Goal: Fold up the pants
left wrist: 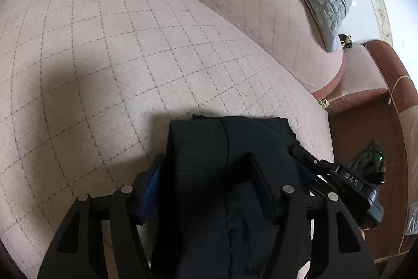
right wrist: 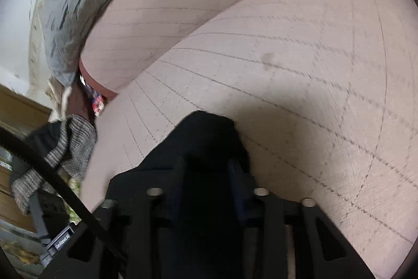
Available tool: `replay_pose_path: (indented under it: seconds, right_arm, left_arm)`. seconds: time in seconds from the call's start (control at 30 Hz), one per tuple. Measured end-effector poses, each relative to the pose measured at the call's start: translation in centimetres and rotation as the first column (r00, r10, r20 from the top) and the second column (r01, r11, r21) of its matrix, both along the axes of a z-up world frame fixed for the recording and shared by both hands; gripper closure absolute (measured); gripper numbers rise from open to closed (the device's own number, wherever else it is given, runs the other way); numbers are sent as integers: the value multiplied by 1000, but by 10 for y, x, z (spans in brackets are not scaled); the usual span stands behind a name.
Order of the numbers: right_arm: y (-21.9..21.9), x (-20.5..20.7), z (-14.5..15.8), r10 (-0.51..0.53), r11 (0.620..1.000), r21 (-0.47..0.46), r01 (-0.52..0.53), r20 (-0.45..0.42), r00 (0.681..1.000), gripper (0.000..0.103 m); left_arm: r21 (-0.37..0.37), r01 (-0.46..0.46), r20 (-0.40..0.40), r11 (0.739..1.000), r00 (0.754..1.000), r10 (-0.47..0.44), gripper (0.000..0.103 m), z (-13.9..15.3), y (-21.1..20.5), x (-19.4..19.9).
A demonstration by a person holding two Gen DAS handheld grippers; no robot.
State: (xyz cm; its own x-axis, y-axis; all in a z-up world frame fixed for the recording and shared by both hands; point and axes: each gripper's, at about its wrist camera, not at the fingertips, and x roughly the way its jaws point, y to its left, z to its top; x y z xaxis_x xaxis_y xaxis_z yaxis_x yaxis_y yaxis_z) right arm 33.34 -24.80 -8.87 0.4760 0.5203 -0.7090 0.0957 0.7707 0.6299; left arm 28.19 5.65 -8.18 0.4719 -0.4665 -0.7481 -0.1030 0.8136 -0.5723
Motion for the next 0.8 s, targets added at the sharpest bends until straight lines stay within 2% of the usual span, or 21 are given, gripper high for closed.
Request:
replay_pose_path:
  seconds: [0.07, 0.13, 0.2, 0.33, 0.47, 0.6, 0.67, 0.8]
  right_arm:
    - [-8, -2, -1, -18, 999, 44, 18, -6, 1000, 76]
    - [-14, -3, 6, -41, 999, 6, 40, 6, 999, 73]
    - [-22, -9, 15, -56, 997, -47, 57, 29, 998, 70]
    - [-38, -33, 27, -72, 996, -41, 74, 49, 996, 69]
    - [-40, -74, 38, -57, 997, -50, 61, 79, 995, 63]
    - [-26, -129, 43, -11, 991, -133, 28, 121, 993, 62]
    - [-19, -159, 40, 2, 985, -169, 21, 131, 991, 61]
    - [-12, -208, 35, -18, 985, -168, 43, 148, 989, 61]
  left_arm:
    - [11, 10, 5, 1000, 1000, -10, 39, 1, -2, 0]
    - [-5, 10, -4, 1000, 1000, -10, 38, 3, 1, 3]
    - [-52, -7, -19, 999, 1000, 6, 38, 4, 9, 5]
    - [-65, -56, -32, 996, 998, 54, 38, 10, 28, -8]
    - [8, -65, 1, 998, 998, 65, 38, 30, 35, -37]
    - [96, -59, 44, 994, 998, 55, 36, 46, 29, -80]
    - [141, -58, 63, 988, 997, 50, 35, 49, 24, -102]
    - [243, -50, 107, 969, 994, 24, 34, 54, 5, -152]
